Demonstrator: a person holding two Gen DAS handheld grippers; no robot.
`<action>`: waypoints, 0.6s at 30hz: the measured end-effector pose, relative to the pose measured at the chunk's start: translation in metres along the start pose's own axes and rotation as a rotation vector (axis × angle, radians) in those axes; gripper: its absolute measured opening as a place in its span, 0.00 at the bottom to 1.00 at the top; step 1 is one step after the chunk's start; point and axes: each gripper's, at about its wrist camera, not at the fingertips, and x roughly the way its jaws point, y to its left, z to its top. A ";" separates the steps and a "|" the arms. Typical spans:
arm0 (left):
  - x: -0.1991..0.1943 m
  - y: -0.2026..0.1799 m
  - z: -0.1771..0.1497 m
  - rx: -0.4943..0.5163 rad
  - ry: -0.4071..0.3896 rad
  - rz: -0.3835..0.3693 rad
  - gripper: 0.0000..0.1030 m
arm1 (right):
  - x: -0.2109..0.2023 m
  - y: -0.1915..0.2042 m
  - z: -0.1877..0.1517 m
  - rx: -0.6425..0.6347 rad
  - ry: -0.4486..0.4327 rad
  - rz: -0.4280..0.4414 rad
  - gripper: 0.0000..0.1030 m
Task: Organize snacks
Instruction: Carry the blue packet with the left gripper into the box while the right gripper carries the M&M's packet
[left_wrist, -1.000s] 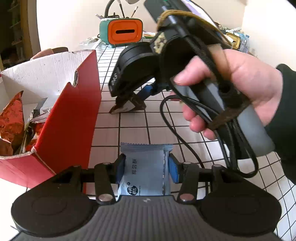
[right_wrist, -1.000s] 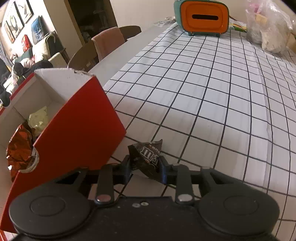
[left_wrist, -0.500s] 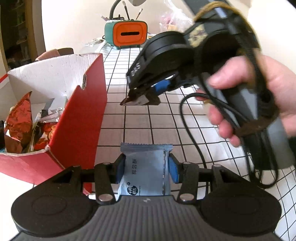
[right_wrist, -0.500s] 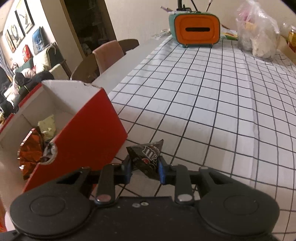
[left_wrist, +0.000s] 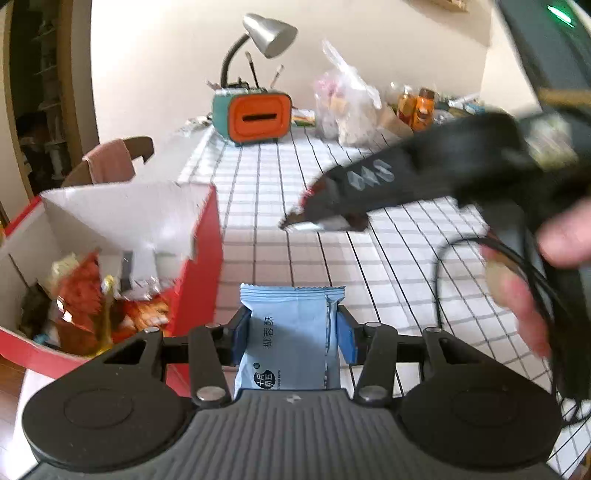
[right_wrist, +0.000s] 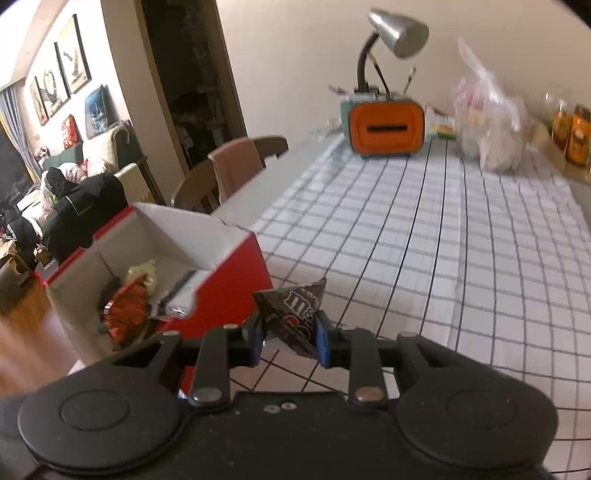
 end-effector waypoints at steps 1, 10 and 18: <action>-0.004 0.003 0.004 -0.006 -0.006 0.006 0.45 | -0.006 0.003 0.000 -0.005 -0.009 0.000 0.25; -0.020 0.052 0.043 -0.050 -0.022 0.084 0.46 | -0.032 0.034 0.008 -0.036 -0.073 0.029 0.25; -0.022 0.105 0.067 -0.054 -0.009 0.187 0.46 | -0.015 0.071 0.020 -0.084 -0.068 0.061 0.25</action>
